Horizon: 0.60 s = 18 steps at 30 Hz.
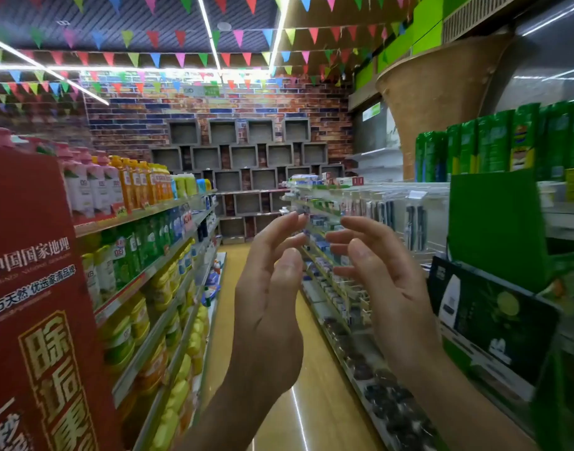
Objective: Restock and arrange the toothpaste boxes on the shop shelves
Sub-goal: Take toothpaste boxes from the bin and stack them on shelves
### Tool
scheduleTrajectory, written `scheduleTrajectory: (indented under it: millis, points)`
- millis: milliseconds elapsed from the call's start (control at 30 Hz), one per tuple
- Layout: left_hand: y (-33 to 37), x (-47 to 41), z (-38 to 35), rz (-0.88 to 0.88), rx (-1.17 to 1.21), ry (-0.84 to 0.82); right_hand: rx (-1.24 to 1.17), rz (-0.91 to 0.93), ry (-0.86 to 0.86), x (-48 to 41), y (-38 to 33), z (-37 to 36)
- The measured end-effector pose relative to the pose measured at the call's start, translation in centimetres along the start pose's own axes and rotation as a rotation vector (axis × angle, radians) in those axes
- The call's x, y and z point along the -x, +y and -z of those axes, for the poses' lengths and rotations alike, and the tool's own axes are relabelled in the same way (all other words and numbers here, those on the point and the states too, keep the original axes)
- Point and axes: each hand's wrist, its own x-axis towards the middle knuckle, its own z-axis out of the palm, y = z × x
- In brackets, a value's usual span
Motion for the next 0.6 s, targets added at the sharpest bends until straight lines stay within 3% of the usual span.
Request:
scheduleTrajectory:
  millis: [267, 600]
  points:
    - [-13.2, -6.9, 4.4, -0.012, 0.019, 0.077, 0.027, -0.016, -0.001, -6.2, 12.6, -3.0]
    - [-31.1, -20.9, 8.3, 0.013, 0.065, 0.068, 0.058, -0.056, 0.023, -20.4, 28.5, -10.4]
